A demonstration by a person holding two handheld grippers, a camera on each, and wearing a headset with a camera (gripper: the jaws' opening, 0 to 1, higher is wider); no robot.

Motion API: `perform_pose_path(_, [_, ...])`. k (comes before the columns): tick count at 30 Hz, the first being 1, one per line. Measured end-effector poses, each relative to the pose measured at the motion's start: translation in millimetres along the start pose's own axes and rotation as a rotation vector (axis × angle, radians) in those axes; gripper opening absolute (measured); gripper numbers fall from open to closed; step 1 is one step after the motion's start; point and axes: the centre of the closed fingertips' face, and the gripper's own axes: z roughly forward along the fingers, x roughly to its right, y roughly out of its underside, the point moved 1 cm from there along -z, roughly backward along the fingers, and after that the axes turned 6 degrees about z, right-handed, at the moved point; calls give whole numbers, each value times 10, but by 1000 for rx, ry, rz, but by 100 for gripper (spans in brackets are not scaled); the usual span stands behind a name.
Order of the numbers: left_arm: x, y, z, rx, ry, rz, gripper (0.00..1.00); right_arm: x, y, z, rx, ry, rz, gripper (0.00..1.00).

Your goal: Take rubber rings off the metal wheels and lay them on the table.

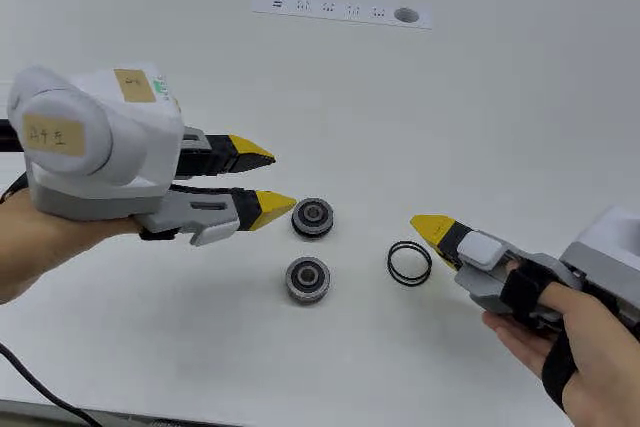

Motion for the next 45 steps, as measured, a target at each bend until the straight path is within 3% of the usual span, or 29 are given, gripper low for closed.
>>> perform_pose_path(5, [59, -2, -26, 14, 10, -9, 29, 42, 2, 0, -4, 4, 0, 16])
perform_pose_path(10, [39, 79, -21, -10, 11, -21, 29, 90, 17, 18, -4, 10, 17, 16])
perform_pose_path(23, [188, 130, -98, -23, 41, -61, 29, 122, 22, 24, 6, 3, 38, 16])
perform_pose_path(30, [206, 97, 16, -32, 74, -59, 29, 137, 6, 19, 12, 0, 50, 16])
perform_pose_path(38, [121, 54, 241, -25, 79, -42, 28, 135, -32, 38, 21, -3, 59, 16])
perform_pose_path(45, [71, 108, 336, -33, 77, -55, 28, 109, -64, 67, 23, -5, 60, 16])
